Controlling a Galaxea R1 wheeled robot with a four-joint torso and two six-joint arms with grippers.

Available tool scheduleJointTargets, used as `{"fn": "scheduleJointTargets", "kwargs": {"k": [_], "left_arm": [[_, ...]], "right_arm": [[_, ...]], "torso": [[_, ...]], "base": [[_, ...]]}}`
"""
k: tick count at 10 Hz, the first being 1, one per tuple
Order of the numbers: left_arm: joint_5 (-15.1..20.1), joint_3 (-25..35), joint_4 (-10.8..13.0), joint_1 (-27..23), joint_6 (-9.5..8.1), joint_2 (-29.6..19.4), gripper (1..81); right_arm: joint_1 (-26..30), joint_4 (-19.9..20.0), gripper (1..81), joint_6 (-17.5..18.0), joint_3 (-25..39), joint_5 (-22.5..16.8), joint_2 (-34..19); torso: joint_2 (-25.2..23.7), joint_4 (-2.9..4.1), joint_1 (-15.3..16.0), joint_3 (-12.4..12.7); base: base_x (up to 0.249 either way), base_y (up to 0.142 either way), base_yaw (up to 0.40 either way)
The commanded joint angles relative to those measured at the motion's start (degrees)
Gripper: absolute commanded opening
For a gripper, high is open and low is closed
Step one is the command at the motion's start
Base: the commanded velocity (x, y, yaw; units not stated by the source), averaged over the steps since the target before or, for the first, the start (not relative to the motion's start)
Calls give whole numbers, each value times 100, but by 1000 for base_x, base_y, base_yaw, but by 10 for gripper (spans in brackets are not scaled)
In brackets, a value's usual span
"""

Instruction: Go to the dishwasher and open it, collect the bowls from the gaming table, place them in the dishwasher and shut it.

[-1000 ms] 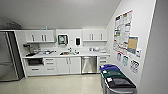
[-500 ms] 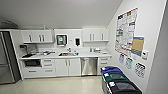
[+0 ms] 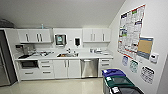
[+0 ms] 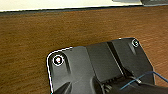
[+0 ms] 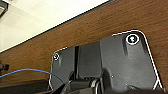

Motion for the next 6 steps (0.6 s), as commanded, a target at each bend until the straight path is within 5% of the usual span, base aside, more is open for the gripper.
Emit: {"fn": "scheduleJointTargets", "kwargs": {"k": [1,2,3,6], "left_arm": [[232,22,4,-419,27,-120,811],[232,22,4,-419,27,-120,811],[232,22,4,-419,27,-120,811],[232,22,4,-419,27,-129,811]], "right_arm": [[378,-89,811,-16,165,-267,-131],[369,-98,811,-24,182,-293,-131],[369,-124,811,-24,191,-293,-131],[378,-177,811,-24,200,-293,-131]], "torso": [[0,0,0,0],[0,0,0,0],[0,0,0,-536],[-2,0,-5,-826]], "base": [[259,0,0],[259,0,0],[259,0,0],[259,0,0]]}}
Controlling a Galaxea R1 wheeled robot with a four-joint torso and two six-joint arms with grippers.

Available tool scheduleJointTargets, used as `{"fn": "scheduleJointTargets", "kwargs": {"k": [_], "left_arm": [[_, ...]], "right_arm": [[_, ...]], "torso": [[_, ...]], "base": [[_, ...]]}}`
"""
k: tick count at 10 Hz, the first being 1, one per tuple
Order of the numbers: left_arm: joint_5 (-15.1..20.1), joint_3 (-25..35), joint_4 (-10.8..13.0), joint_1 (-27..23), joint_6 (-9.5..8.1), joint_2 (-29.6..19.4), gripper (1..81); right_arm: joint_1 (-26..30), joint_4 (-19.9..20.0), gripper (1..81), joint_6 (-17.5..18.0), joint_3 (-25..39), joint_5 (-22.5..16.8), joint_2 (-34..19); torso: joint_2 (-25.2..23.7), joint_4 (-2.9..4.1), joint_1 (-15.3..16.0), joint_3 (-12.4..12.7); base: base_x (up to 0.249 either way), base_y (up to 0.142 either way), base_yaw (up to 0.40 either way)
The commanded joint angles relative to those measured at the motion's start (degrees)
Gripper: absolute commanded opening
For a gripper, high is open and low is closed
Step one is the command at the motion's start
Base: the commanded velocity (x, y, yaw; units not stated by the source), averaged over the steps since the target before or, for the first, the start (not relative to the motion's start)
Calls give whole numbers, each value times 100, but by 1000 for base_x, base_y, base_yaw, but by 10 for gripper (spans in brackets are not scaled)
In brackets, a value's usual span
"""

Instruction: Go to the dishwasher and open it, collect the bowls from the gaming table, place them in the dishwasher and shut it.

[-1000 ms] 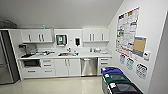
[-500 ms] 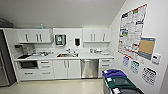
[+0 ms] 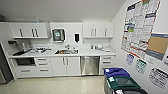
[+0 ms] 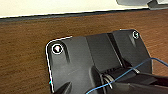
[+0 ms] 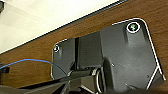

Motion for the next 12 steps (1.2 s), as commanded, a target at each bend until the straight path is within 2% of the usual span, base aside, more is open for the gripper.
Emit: {"fn": "scheduleJointTargets", "kwargs": {"k": [1,2,4,12], "left_arm": [[254,30,4,-400,27,-113,811],[254,30,4,-400,27,-113,811],[255,30,4,-400,27,-113,811],[263,30,-5,-399,27,-140,811]], "right_arm": [[354,-108,811,-24,146,-276,-146],[354,-108,811,-24,147,-276,-146],[346,-116,811,-24,155,-276,-146],[363,-116,811,-24,155,-250,-146]], "torso": [[0,0,0,31],[2,0,5,-111],[5,0,7,-196],[9,0,9,-187]], "base": [[259,0,0],[257,0,0],[247,0,0],[162,0,0]]}}
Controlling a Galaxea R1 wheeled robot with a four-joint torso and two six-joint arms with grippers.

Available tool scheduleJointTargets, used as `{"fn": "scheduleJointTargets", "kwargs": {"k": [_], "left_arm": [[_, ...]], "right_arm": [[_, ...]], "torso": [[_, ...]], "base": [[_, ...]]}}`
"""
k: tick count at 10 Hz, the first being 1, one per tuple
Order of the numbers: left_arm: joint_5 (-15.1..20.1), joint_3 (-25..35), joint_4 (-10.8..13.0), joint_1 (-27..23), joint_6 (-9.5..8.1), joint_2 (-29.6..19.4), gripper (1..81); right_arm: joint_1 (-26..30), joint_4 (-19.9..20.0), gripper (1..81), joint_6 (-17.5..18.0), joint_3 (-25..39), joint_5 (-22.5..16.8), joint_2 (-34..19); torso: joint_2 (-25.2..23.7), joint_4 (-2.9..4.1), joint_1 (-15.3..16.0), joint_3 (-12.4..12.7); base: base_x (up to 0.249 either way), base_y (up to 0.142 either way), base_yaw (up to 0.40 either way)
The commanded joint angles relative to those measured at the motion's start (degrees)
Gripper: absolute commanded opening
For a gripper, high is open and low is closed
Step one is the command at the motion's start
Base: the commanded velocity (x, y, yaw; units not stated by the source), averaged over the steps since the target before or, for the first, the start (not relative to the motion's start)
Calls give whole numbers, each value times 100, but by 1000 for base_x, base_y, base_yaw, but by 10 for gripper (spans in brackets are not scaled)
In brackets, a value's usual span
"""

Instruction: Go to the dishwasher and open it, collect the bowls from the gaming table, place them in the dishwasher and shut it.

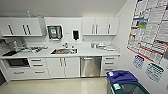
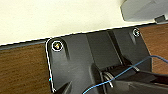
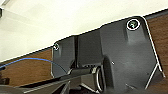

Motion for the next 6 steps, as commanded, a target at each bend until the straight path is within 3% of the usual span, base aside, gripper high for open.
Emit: {"fn": "scheduleJointTargets", "kwargs": {"k": [1,6], "left_arm": [[295,27,-2,-323,27,-118,811],[295,36,-2,-323,27,-118,811]], "right_arm": [[281,-90,811,-24,150,-275,-148],[281,-90,811,-24,167,-275,-156]], "torso": [[0,0,0,0],[2,0,2,0]], "base": [[132,0,0],[116,0,0]]}}
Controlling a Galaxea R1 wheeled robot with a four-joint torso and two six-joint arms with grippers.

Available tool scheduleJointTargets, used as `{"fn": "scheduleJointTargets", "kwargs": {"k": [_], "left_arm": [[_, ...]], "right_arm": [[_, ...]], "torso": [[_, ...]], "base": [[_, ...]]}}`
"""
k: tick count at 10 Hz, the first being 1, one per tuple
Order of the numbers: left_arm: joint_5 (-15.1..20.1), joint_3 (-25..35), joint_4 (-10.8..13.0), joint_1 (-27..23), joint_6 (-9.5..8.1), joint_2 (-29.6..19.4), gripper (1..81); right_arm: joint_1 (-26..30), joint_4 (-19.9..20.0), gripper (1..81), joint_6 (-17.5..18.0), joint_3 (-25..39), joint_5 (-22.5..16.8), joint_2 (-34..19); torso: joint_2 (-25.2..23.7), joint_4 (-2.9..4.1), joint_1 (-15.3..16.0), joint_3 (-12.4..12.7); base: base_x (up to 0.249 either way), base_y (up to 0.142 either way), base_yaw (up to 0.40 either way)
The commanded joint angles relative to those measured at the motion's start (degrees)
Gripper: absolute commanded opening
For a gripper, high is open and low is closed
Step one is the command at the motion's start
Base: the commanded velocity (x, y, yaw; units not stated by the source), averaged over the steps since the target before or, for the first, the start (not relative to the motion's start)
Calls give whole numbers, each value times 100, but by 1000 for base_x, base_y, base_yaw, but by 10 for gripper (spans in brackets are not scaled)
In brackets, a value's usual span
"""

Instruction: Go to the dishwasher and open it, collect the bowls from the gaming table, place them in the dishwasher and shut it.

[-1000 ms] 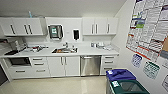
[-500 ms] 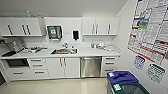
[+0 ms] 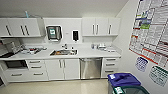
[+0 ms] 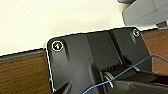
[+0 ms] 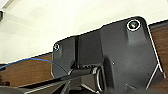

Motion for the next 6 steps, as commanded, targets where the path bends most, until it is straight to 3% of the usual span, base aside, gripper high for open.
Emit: {"fn": "scheduleJointTargets", "kwargs": {"k": [1,6], "left_arm": [[295,36,-2,-313,27,-115,811],[294,45,-2,-313,27,-115,811]], "right_arm": [[267,-87,811,-24,156,-280,-146],[267,-87,811,-24,156,-280,-146]], "torso": [[0,0,0,0],[-9,0,-22,0]], "base": [[106,0,0],[117,0,0]]}}
